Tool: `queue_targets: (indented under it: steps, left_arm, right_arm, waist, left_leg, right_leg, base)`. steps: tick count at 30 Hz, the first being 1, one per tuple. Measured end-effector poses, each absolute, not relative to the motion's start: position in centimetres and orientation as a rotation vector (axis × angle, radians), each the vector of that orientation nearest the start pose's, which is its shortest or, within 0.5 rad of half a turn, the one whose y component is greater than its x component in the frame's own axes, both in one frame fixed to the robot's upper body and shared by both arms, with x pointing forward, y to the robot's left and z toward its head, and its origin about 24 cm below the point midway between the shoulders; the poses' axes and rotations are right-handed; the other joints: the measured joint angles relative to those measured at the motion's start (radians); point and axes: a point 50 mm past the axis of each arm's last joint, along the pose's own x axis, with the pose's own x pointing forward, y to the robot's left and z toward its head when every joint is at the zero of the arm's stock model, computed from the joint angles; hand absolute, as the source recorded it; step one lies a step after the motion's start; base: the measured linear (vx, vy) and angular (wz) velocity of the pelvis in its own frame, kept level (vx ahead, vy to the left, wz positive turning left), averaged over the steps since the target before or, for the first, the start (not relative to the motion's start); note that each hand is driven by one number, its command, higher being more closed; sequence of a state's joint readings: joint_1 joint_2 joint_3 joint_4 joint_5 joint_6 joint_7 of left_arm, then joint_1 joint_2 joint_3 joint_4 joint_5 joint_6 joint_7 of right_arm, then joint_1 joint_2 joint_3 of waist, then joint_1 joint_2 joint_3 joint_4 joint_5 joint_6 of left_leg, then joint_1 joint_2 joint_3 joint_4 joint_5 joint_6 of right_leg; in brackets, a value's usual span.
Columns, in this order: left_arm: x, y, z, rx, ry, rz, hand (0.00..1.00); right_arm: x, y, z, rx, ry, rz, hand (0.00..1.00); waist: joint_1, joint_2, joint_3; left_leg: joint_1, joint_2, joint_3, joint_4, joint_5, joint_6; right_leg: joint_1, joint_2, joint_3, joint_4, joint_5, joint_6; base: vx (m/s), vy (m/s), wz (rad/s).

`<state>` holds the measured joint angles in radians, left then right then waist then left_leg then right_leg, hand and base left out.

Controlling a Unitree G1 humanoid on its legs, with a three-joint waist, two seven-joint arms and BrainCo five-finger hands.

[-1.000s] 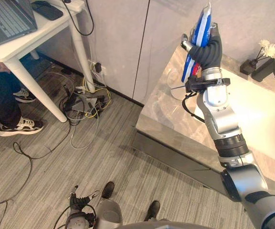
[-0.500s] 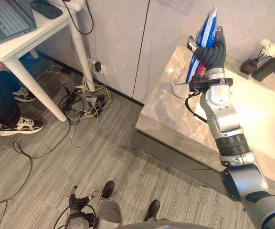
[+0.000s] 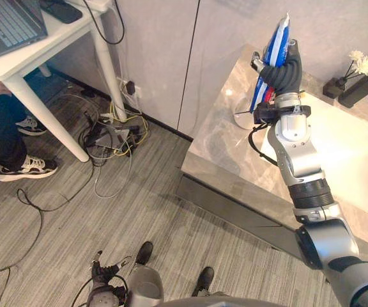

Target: Organize washtable

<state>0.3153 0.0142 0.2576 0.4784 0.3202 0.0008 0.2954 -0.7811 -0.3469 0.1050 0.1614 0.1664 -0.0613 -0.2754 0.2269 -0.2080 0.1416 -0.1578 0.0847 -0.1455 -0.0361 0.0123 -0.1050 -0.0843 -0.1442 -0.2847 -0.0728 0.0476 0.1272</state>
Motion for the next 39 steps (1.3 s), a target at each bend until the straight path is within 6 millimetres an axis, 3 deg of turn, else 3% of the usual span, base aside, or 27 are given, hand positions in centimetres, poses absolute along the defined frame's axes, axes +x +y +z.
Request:
queue_targets:
  steps: [27,34,39]
  left_arm:
    - [10.2,23.6,-10.6,0.393,0.783,0.502,0.0]
    - [10.2,23.6,-10.6,0.393,0.785,0.503,0.0]
    - [10.1,23.7,-10.6,0.39,0.79,0.513,0.0]
  right_arm:
    - [34.7,-14.9,25.3,-0.12,-0.671,-0.063,1.0]
    - [34.5,-16.8,26.0,-0.077,-0.694,-0.151,1.0]
    - [34.2,-18.2,27.7,-0.069,-0.745,-0.219,1.0]
  waist:
    - [0.0,-0.001,0.003]
    - [-0.001,-0.002,0.003]
    - [-0.004,-0.002,0.003]
  left_leg:
    - [-0.001,0.0,-0.001,0.0,0.0,0.0]
    - [-0.001,0.0,-0.001,0.0,0.0,0.0]
    - [-0.001,0.0,-0.001,0.001,0.0,0.0]
  right_leg:
    - [-0.001,0.0,0.0,0.0,0.0,0.0]
    - [-0.001,0.0,0.0,0.0,0.0,0.0]
    - [0.0,0.0,0.0,0.0,0.0,0.0]
  base:
    - [0.0,0.0,0.0]
    - [0.0,0.0,0.0]
    - [0.0,0.0,0.0]
